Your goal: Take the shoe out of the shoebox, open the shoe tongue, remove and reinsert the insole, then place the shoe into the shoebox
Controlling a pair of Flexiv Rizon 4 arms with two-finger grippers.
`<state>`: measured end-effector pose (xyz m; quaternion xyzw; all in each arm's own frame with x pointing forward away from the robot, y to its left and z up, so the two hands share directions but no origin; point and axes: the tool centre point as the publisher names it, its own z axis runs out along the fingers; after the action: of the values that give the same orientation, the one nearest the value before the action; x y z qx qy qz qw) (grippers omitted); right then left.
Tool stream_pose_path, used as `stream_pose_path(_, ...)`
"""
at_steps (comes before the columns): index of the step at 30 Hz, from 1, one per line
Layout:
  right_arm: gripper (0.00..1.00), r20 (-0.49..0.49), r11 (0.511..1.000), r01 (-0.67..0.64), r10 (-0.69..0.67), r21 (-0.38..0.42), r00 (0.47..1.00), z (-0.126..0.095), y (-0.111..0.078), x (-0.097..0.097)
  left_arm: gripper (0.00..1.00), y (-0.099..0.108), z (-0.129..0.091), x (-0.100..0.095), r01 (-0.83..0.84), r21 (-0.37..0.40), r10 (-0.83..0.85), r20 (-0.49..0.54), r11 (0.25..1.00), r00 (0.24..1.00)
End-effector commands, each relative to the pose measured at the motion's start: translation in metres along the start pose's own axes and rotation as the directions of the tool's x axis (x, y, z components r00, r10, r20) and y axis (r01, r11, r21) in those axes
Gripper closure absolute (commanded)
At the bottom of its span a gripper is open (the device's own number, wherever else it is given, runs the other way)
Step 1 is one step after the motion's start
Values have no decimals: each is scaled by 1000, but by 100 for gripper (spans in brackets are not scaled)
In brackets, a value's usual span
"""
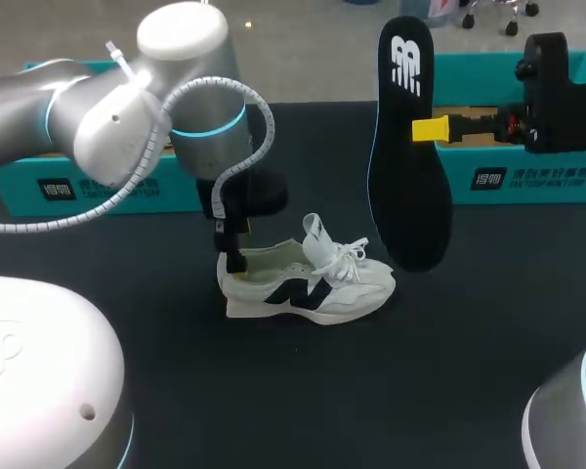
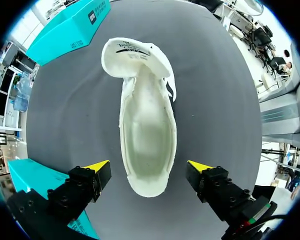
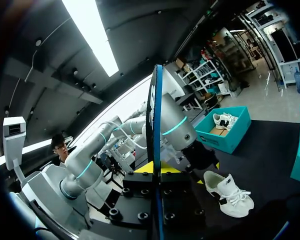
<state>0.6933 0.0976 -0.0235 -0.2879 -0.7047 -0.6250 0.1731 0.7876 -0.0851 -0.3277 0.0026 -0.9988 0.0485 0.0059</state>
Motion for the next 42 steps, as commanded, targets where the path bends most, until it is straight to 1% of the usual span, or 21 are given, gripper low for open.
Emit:
stream_pose_path(1, 100, -1, 1000, 0, 0, 2, 1000, 2, 1, -2, 0, -10, 9, -8, 3, -4, -3, 22, 1000, 1000)
stream_pose_path(4, 100, -1, 1000, 0, 0, 2, 1000, 2, 1, -2, 0, -16, 14, -16, 2, 6, -2, 32, 1000, 999)
stream_pose_path(6, 100, -1, 1000, 0, 0, 2, 1000, 2, 1, -2, 0, -20, 15, -21, -2, 26, 2, 33, 1000, 999)
stream_pose_path(8, 100, -1, 1000, 0, 0, 2, 1000, 2, 1, -2, 0, -25, 18, -27, -10, 20, 9, 37, 1000, 999)
stream_pose_path(13, 100, -1, 1000, 0, 0, 2, 1000, 2, 1, -2, 0, -35, 26, -40, -19, 45, 18, 32, 999, 999)
stream_pose_path(14, 100, -1, 1000, 0, 0, 2, 1000, 2, 1, -2, 0, -36, 28, -41, -20, 60, 18, 24, 998, 1000)
stream_pose_path(18, 100, -1, 1000, 0, 0, 2, 1000, 2, 1, -2, 0, -44, 34, -43, -25, 69, 25, 2, 997, 1000)
stream_pose_path(24, 100, -1, 1000, 0, 0, 2, 1000, 2, 1, -2, 9, -57, 42, -46, -39, 79, 39, -4, 996, 999)
stream_pose_path(26, 100, -1, 1000, 0, 0, 2, 1000, 2, 1, -2, 17, -60, 44, -47, -39, 83, 39, -2, 996, 999)
stream_pose_path(27, 100, -1, 1000, 0, 0, 2, 1000, 2, 1, -2, 19, -61, 45, -47, -40, 83, 41, -5, 996, 999)
stream_pose_path(34, 100, -1, 1000, 0, 0, 2, 1000, 2, 1, -2, 20, -64, 51, -41, -61, 89, 63, -20, 994, 998)
stream_pose_path(36, 100, -1, 1000, 0, 0, 2, 1000, 2, 1, -2, 26, -65, 54, -41, -66, 88, 69, -29, 994, 997)
stream_pose_path(37, 100, -1, 1000, 0, 0, 2, 1000, 2, 1, -2, 38, -66, 56, -41, -68, 89, 71, -32, 994, 997)
stream_pose_path(38, 100, -1, 1000, 0, 0, 2, 1000, 2, 1, -2, 53, -66, 56, -41, -69, 91, 73, -33, 993, 997)
stream_pose_path(39, 100, -1, 1000, 0, 0, 2, 1000, 2, 1, -2, 61, -67, 57, -41, -70, 91, 73, -33, 993, 997)
stream_pose_path(40, 100, -1, 1000, 0, 0, 2, 1000, 2, 1, -2, 78, -67, 58, -41, -71, 93, 75, -36, 993, 997)
stream_pose_path(41, 100, -1, 1000, 0, 0, 2, 1000, 2, 1, -2, 100, -67, 58, -41, -72, 95, 75, -37, 993, 996)
stream_pose_path(42, 100, -1, 1000, 0, 0, 2, 1000, 2, 1, -2, 100, -68, 58, -41, -73, 97, 77, -37, 993, 996)
